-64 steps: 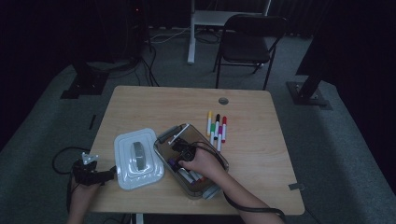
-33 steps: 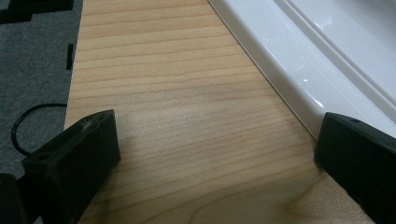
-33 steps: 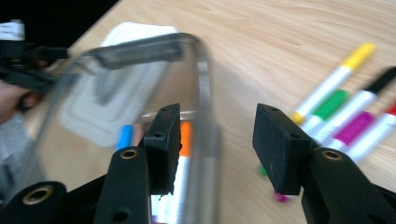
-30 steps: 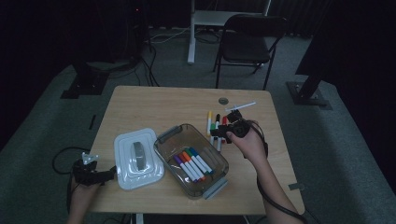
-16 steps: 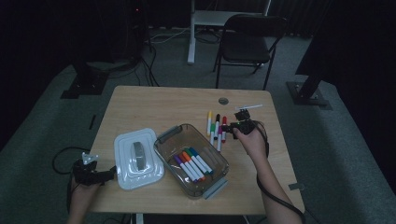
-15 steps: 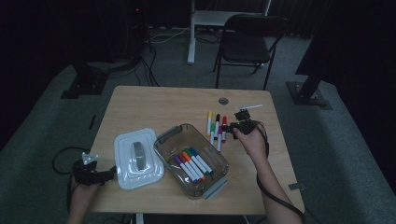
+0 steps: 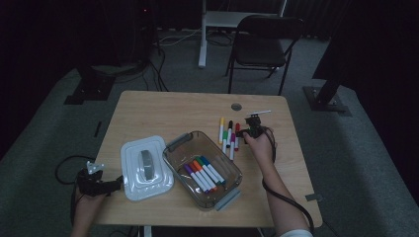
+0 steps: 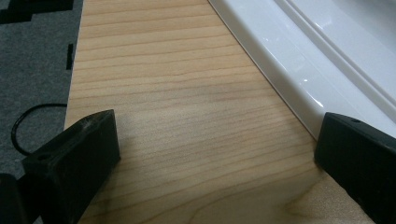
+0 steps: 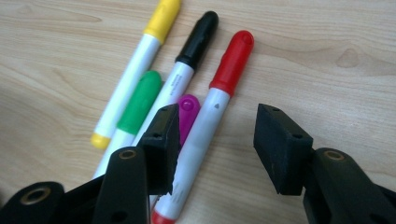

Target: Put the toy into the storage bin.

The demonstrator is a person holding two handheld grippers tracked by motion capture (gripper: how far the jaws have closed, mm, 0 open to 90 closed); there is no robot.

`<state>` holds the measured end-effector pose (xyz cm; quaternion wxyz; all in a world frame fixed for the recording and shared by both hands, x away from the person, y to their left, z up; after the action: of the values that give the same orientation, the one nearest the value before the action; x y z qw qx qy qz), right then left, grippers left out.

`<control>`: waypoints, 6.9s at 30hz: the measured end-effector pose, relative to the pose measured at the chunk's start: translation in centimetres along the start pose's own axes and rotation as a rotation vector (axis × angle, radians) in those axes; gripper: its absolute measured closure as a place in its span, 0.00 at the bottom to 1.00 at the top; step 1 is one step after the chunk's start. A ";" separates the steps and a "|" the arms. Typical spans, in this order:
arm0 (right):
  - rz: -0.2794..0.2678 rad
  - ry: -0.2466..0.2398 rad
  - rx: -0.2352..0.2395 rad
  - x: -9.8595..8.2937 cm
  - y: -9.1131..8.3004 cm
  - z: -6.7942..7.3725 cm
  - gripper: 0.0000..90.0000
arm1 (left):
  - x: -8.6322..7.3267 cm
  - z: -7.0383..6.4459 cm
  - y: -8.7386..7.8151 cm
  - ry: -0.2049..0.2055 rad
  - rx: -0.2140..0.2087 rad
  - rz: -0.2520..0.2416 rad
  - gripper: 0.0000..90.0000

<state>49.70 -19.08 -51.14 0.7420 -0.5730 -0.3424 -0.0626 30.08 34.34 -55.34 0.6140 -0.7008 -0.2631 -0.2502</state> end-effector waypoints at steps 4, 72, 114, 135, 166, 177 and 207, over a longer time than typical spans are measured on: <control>0.027 0.002 -0.008 0.0 0.6 0.0 0.58 | 0.0 0.0 0.0 0.001 0.000 0.000 0.01; -0.113 -0.108 0.236 1.4 -12.1 6.2 0.85 | 0.0 0.0 0.0 0.001 0.000 0.000 0.01; 0.220 -0.427 0.496 -1.7 -5.3 22.8 0.85 | 0.0 0.0 0.0 0.001 0.001 -0.001 0.01; 0.313 -0.494 0.472 -2.3 -3.1 23.7 0.80 | 0.0 0.0 0.0 0.001 0.000 0.001 0.01; -0.049 -0.233 0.298 0.1 -11.9 7.2 0.64 | 0.0 0.0 0.0 0.000 0.000 0.000 0.01; 0.057 -0.076 0.153 -2.0 -5.6 2.5 0.61 | 0.0 0.0 0.0 0.001 0.000 0.000 0.01; 0.140 0.082 0.063 -2.8 -2.5 -0.8 0.85 | 0.0 0.0 0.0 0.000 0.000 0.000 0.01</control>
<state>46.67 -21.46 -50.85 0.7756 -0.5687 -0.2728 -0.0233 30.08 34.33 -55.34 0.6139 -0.7008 -0.2633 -0.2503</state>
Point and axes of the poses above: each handheld gripper's, and its own axes: y roughly forward along the jaws, x roughly out of its top, z roughly to its left, the point moved 1 cm from there along y, roughly forward along the jaws, and after that the axes turned 11 degrees about -y, right-handed, at the moved point
